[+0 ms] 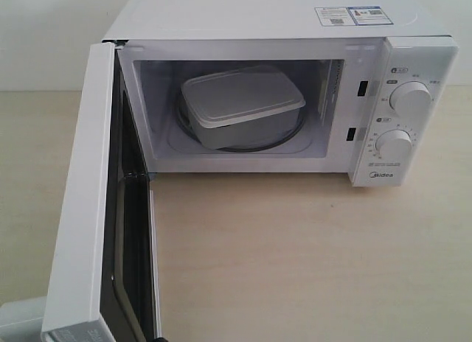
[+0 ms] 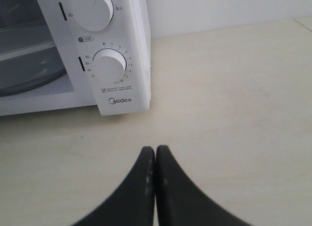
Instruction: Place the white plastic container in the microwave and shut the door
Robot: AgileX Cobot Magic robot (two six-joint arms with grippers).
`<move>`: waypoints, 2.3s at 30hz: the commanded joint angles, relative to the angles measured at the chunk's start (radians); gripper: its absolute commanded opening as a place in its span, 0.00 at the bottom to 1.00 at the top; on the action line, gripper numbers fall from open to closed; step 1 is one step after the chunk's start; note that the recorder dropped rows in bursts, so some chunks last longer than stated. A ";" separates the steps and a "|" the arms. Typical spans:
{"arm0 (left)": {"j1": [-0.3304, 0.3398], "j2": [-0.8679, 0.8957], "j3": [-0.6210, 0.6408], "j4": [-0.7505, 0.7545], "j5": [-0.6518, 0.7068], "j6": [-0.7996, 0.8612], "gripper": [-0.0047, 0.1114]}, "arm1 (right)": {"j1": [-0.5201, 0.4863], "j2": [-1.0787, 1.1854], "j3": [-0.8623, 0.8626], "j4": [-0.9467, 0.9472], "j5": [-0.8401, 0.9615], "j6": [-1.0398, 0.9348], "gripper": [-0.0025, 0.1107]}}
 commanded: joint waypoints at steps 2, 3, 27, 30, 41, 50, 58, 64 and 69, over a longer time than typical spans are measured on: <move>-0.003 -0.004 0.003 0.005 -0.001 -0.001 0.08 | 0.000 -0.004 0.000 -0.004 -0.010 -0.008 0.02; -0.003 -0.004 0.003 0.005 -0.001 -0.001 0.08 | 0.000 -0.004 0.000 -0.004 -0.010 -0.008 0.02; -0.003 -0.004 0.003 0.005 -0.001 -0.001 0.08 | 0.000 -0.004 0.000 -0.004 -0.010 -0.004 0.02; -0.003 -0.004 0.003 0.005 -0.001 -0.001 0.08 | 0.000 -0.004 0.000 -0.004 -0.010 -0.004 0.02; -0.003 -0.004 0.003 0.005 -0.001 -0.001 0.08 | 0.000 -0.004 0.000 -0.004 -0.012 -0.002 0.02; -0.003 -0.004 0.003 0.005 -0.001 -0.001 0.08 | 0.000 -0.004 0.000 -0.004 -0.012 -0.002 0.02; -0.003 -0.004 0.003 0.005 -0.001 -0.001 0.08 | -0.065 -0.004 0.000 -0.004 -0.020 0.000 0.02; -0.003 -0.004 0.003 0.005 -0.001 -0.001 0.08 | -0.140 -0.004 0.000 -0.004 -0.020 0.000 0.02; -0.003 -0.004 0.003 0.005 -0.001 -0.001 0.08 | -0.140 -0.004 0.000 -0.004 -0.020 0.000 0.02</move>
